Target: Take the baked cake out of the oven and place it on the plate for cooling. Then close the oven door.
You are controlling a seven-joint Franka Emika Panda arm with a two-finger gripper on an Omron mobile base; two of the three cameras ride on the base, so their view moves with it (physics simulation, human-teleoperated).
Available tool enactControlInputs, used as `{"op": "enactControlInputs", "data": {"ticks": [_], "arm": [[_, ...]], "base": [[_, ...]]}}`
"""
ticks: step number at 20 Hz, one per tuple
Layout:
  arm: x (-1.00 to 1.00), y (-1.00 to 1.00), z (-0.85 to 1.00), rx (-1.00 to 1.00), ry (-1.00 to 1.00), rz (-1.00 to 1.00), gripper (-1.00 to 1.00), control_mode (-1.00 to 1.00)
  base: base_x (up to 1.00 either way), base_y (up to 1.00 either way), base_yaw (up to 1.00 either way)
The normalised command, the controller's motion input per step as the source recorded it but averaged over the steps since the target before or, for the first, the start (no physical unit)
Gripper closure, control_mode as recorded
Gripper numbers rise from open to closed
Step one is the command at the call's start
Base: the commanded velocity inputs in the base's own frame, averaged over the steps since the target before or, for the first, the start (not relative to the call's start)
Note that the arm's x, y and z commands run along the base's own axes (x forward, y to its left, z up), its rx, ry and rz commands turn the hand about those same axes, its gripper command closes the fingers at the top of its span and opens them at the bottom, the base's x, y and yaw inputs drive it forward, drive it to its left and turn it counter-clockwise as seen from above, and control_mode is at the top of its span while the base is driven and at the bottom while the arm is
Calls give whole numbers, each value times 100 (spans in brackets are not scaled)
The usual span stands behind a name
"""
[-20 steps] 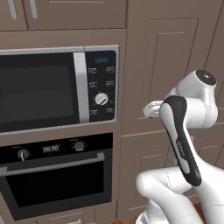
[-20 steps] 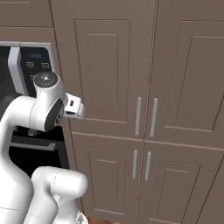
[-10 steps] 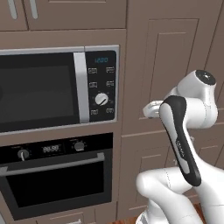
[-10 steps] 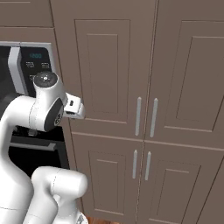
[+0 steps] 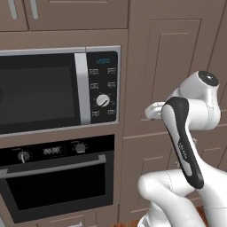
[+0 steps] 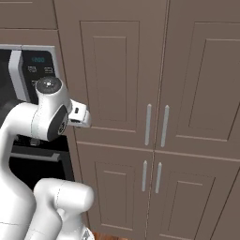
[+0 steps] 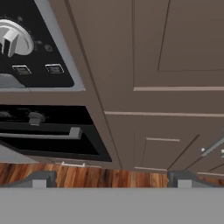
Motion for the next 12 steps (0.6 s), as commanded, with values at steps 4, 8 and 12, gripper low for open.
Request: {"op": "enactControlInputs", "data": {"ticks": [4,8,12], "arm": [[0,0,0,0,0,0,-100,-100],[0,0,0,0,0,0,-100,-100],[0,0,0,0,0,0,-100,-100]], "base": [[0,0,0],[0,0,0],[0,0,0]]}}
